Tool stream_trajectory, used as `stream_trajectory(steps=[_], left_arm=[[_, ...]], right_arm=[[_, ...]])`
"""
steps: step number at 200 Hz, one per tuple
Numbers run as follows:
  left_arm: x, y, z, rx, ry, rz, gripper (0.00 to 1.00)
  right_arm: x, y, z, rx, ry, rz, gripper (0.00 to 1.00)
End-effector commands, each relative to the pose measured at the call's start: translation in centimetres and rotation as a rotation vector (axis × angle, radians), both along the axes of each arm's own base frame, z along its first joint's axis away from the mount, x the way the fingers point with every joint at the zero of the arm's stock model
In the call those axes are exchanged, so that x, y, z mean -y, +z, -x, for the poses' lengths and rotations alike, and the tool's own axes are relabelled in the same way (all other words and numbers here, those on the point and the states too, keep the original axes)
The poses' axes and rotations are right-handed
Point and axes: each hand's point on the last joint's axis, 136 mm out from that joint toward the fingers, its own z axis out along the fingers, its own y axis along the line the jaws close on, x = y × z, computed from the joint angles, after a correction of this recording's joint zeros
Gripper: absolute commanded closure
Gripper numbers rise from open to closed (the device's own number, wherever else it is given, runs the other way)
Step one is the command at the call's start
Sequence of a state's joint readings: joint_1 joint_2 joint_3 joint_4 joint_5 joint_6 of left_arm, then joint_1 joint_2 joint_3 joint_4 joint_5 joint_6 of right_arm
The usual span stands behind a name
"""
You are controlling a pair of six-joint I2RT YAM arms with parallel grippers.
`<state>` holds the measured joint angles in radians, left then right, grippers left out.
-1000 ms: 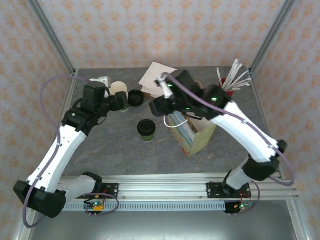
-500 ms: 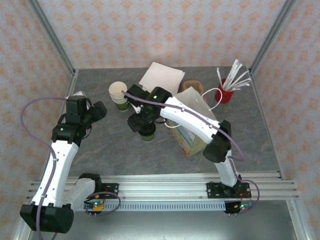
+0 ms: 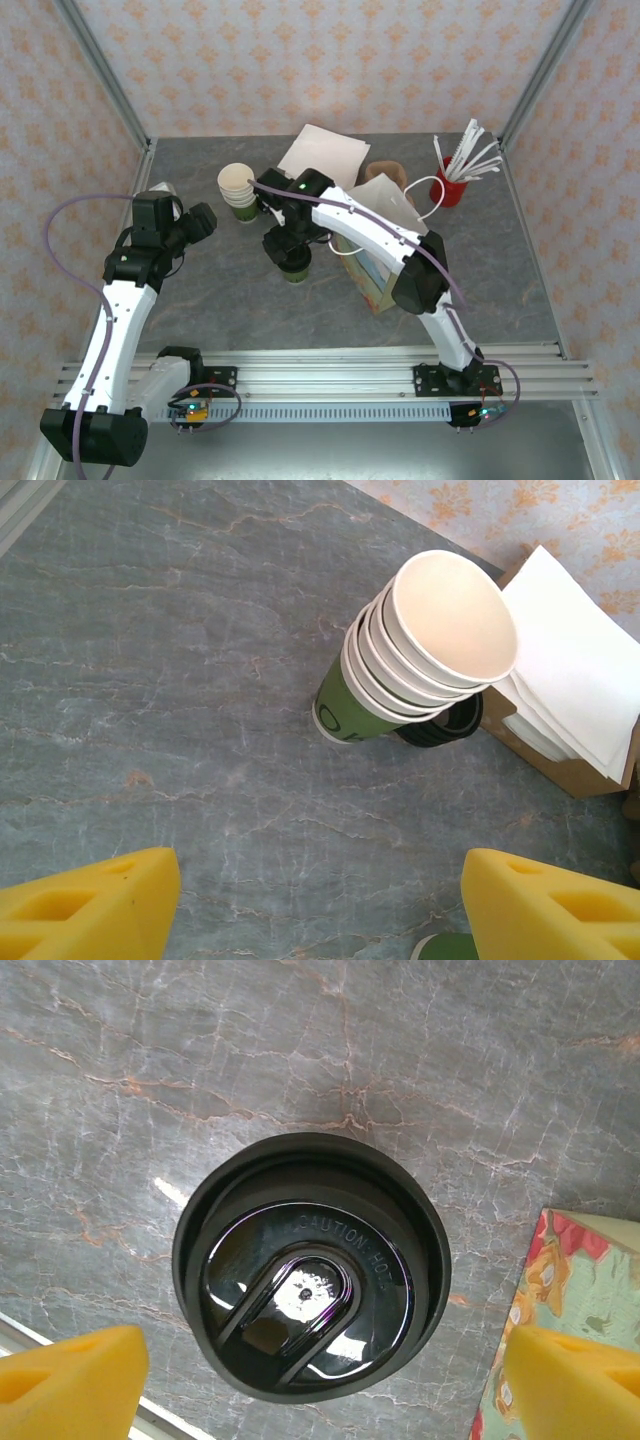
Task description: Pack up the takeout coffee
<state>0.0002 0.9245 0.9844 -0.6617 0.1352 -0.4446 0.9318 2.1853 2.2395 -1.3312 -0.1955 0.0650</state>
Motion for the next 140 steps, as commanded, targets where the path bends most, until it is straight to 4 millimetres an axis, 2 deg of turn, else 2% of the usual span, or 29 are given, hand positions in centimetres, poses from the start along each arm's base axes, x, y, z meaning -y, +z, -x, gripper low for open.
stream_trajectory(steps=[1, 78, 108, 140], left_arm=[[0.2, 0.5, -0.2, 0.03, -0.015, 0.009, 0.25], [0.5, 0.5, -0.4, 0.035, -0.026, 0.018, 0.25], [0.6, 0.5, -0.4, 0.038, -0.032, 0.022, 0.25], [0.7, 0.6, -0.4, 0.041, -0.038, 0.023, 0.25]], right_arm=[[0.0, -0.5, 0.7, -0.042, 0.023, 0.018, 0.08], [0.0, -1.5, 0.6, -0.075, 0.021, 0.04, 0.09], [-0.2, -2.0, 0.4, -0.081, 0.023, 0.052, 0.15], [-0.3, -2.1, 0.3, -0.082, 0.024, 0.055, 0.15]])
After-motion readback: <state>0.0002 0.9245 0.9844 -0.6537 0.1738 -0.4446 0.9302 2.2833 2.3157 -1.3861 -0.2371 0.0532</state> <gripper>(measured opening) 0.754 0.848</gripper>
